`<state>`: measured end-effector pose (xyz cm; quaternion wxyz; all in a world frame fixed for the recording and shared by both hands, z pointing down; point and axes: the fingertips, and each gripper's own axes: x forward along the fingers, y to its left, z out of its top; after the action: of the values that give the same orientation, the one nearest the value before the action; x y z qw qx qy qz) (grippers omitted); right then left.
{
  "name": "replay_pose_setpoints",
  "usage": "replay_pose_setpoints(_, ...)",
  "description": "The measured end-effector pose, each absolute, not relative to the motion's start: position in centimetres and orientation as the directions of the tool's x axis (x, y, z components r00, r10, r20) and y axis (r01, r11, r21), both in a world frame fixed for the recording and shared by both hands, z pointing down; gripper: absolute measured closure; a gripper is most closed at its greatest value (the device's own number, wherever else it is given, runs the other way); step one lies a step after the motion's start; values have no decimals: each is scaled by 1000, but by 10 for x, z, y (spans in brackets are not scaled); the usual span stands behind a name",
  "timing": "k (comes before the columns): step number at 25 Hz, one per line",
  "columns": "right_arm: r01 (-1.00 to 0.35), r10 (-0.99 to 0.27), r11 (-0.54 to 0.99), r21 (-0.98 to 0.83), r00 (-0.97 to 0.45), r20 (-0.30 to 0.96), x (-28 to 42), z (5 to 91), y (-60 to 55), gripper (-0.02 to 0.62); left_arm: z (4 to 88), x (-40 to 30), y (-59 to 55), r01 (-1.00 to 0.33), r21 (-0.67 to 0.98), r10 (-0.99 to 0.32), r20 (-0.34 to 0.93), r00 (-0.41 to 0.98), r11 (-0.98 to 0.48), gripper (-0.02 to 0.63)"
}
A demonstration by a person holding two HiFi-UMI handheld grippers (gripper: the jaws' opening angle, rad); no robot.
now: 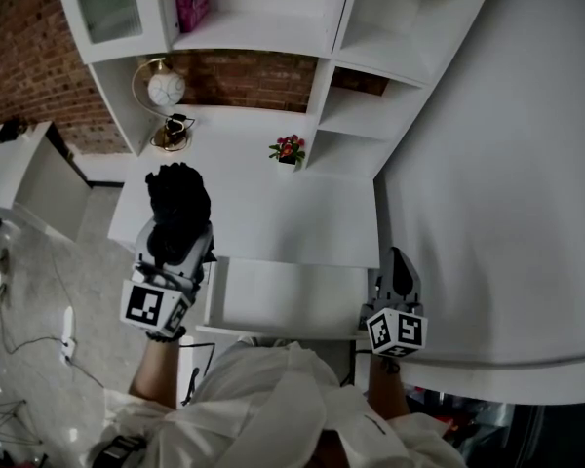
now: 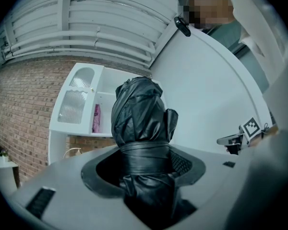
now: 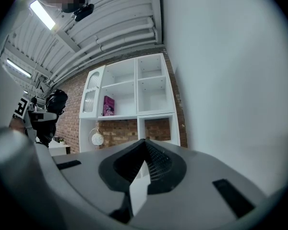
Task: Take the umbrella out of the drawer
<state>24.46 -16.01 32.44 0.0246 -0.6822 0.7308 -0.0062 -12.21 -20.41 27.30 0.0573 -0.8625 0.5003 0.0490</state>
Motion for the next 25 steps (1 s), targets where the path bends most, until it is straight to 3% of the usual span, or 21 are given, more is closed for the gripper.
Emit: replay_pose_setpoints(25,-996,-997,82,-29,-82,-4,241,331,-156,580,274,-114,-204,-862,-35,-852,-139,505,-505,331)
